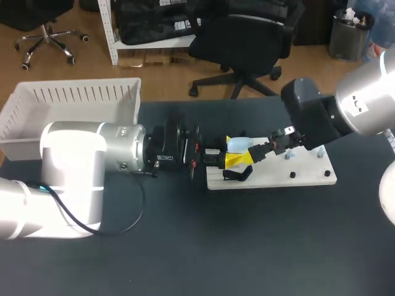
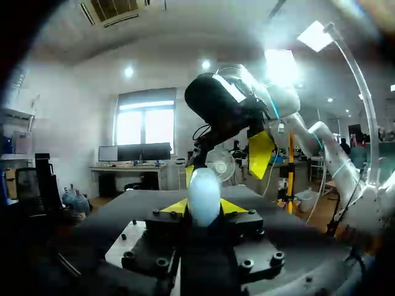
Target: Pick up each earbud case from the left stands, insert the matching earbuds, close the lid, and place the case in the box.
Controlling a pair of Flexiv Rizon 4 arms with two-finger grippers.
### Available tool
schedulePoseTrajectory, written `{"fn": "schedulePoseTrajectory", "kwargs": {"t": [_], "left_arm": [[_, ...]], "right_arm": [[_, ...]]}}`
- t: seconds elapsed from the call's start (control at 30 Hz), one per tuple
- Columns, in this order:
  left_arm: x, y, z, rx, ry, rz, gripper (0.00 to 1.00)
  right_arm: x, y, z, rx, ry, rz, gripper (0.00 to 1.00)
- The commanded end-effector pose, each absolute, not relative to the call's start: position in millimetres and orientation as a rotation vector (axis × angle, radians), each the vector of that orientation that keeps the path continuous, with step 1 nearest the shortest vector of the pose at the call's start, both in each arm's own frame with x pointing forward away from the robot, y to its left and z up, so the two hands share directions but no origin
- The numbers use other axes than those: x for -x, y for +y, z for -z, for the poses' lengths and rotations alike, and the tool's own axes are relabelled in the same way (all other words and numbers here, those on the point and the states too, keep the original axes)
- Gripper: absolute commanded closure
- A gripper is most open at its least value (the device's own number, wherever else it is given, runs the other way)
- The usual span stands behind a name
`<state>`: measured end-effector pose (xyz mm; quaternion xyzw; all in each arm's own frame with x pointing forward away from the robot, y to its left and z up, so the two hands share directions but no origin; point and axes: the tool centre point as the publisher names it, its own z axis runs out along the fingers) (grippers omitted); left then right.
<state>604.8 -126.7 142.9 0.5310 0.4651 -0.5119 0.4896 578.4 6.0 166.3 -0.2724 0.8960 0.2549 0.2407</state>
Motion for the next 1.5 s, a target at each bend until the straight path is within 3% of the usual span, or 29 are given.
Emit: {"fn": "schedulePoseTrajectory", "kwargs": {"t": [0.03, 1.1, 1.5], "left_arm": [[-605.3, -127.2, -141.8, -1.288, 1.127, 1.243, 1.00], [-605.3, -127.2, -141.8, -1.288, 1.127, 1.243, 1.00], [-605.3, -127.2, -141.8, -1.288, 1.127, 1.243, 1.00]], "right_arm": [[-585.7, 13.6, -162.3, 0.744, 2.462, -0.690, 0.00], [-607.1, 9.1, -157.7, 0.675, 2.484, -0.673, 0.00], [-617.8, -3.6, -188.2, 0.669, 2.405, -0.607, 0.00]]}}
